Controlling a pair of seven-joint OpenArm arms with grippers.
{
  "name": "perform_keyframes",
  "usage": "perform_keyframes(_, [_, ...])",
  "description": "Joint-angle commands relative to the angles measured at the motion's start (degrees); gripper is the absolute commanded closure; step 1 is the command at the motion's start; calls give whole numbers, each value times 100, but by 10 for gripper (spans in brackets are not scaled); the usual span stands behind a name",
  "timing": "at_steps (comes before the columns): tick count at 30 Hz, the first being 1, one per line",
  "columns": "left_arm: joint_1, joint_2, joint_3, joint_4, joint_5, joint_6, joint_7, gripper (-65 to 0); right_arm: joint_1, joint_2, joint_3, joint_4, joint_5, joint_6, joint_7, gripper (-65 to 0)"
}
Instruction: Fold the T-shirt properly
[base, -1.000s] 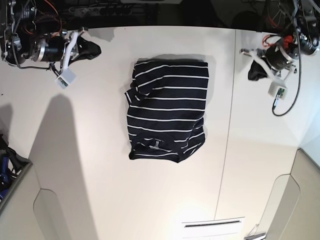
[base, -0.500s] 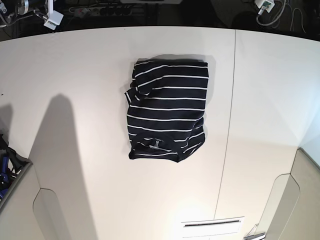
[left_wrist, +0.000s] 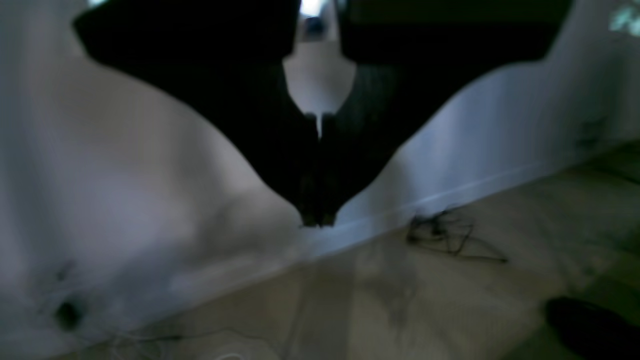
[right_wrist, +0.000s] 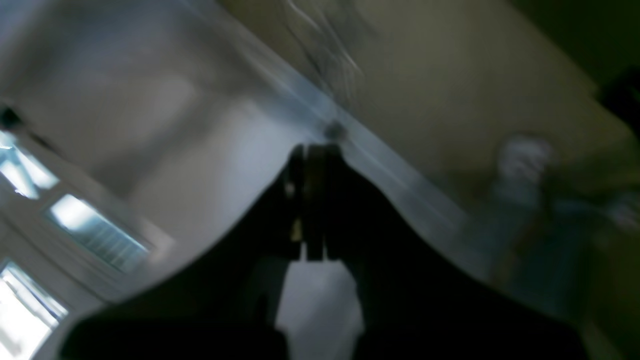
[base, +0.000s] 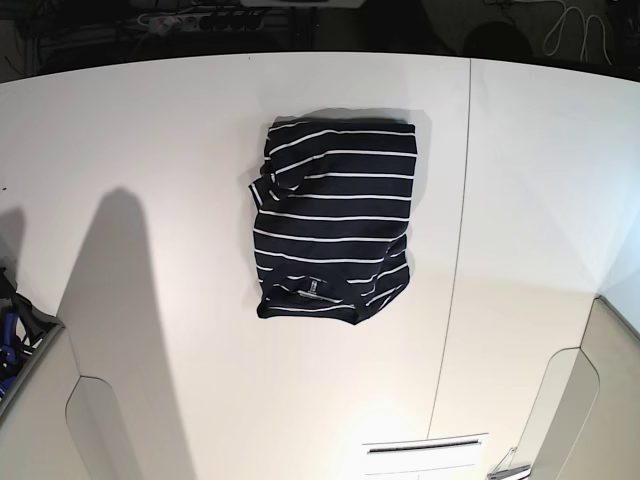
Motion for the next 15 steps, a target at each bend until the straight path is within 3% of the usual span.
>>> perform_keyframes(1, [-39, 55, 173, -284, 46, 26, -66, 0, 4, -15, -39, -190, -146, -37, -24, 0])
perform_keyframes(5, [-802, 417, 656, -1248, 50, 225, -522, 0, 511, -317, -46, -1121, -396, -157, -17, 0])
perform_keyframes(10, [-1484, 804, 772, -1790, 186, 232, -516, 0, 1145, -743, -48, -2031, -396, -155, 15, 0])
perform_keyframes(15, [-1668, 962, 772, -1834, 201, 210, -503, 0, 1600, -1117, -48, -2463, -398, -155, 39, 0])
